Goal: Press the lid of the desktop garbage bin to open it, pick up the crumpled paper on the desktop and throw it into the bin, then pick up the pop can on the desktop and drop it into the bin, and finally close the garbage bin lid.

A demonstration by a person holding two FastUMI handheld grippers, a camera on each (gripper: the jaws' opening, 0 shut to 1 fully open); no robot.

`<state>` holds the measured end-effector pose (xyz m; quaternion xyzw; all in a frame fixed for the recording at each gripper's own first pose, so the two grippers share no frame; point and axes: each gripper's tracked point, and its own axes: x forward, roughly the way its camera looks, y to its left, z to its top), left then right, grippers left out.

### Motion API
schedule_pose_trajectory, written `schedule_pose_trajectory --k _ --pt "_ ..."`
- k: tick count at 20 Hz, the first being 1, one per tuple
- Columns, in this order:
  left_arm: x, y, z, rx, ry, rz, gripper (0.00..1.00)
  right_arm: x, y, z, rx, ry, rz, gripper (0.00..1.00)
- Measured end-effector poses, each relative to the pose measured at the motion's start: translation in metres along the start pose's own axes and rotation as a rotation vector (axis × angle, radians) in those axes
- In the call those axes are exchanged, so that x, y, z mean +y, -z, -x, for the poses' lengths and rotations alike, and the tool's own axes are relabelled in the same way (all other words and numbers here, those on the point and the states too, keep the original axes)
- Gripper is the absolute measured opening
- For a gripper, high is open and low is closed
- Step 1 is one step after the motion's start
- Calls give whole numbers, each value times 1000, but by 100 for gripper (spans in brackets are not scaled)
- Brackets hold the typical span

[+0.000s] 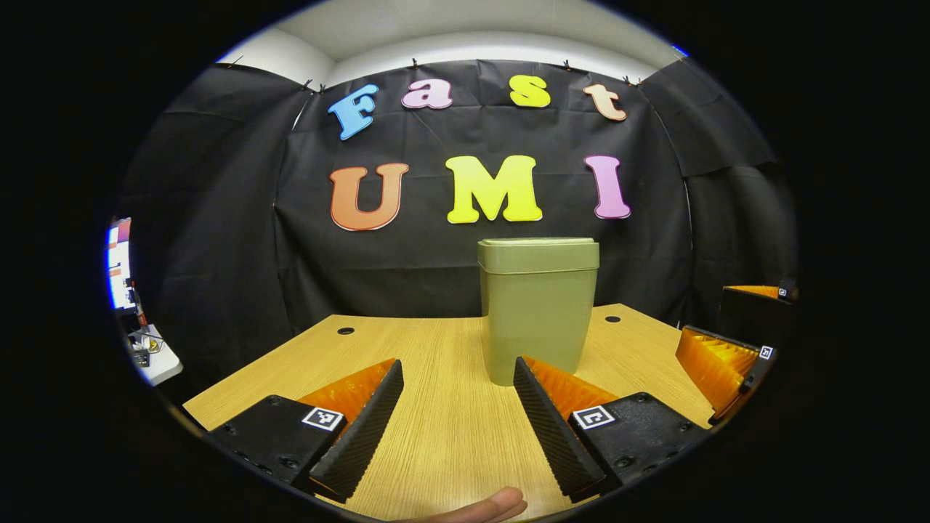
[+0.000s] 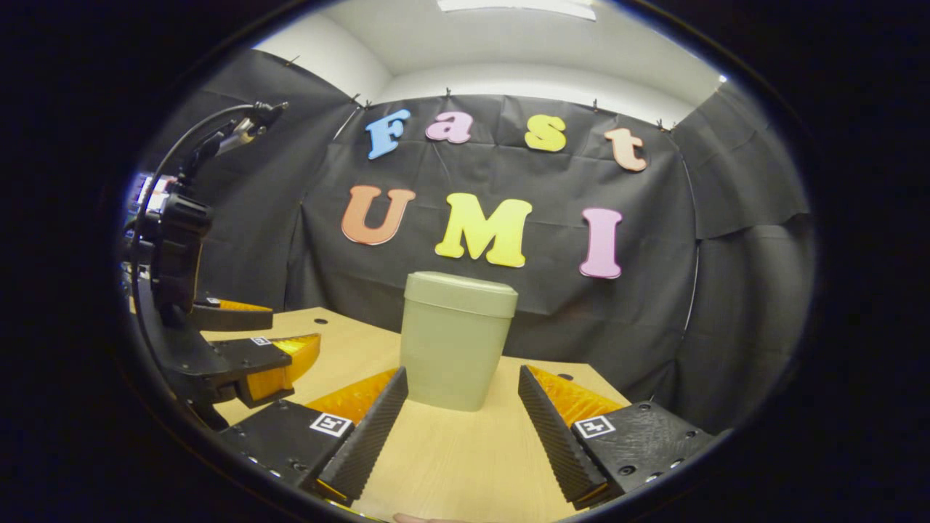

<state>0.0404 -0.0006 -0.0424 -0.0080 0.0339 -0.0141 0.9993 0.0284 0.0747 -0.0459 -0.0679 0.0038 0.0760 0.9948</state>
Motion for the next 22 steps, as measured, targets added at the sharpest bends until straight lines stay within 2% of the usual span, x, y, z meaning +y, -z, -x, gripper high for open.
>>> schedule_pose_trajectory --k 1,2,10,11,13,15,16,22 --pt "1 0 0 1 -1 1 98 1 2 0 5 -2 1 98" --pt "1 0 0 2 -1 1 98 2 3 -1 9 -5 1 95" --pt "-2 3 -1 8 1 1 98 6 6 0 10 -19 2 95" --pt "-1 3 -1 7 -1 0 98 6 7 -1 10 -21 -1 92" --pt "-1 2 -2 5 -4 1 98 5 8 -1 12 -19 1 98" --pt "-2 3 -3 7 -2 0 98 6 9 0 13 -27 -8 95" --pt "-2 3 -3 7 -2 -2 98 7 10 0 16 -29 -10 98" --pt "-2 4 -2 4 -8 -1 98 4 13 -1 19 -24 -16 95"
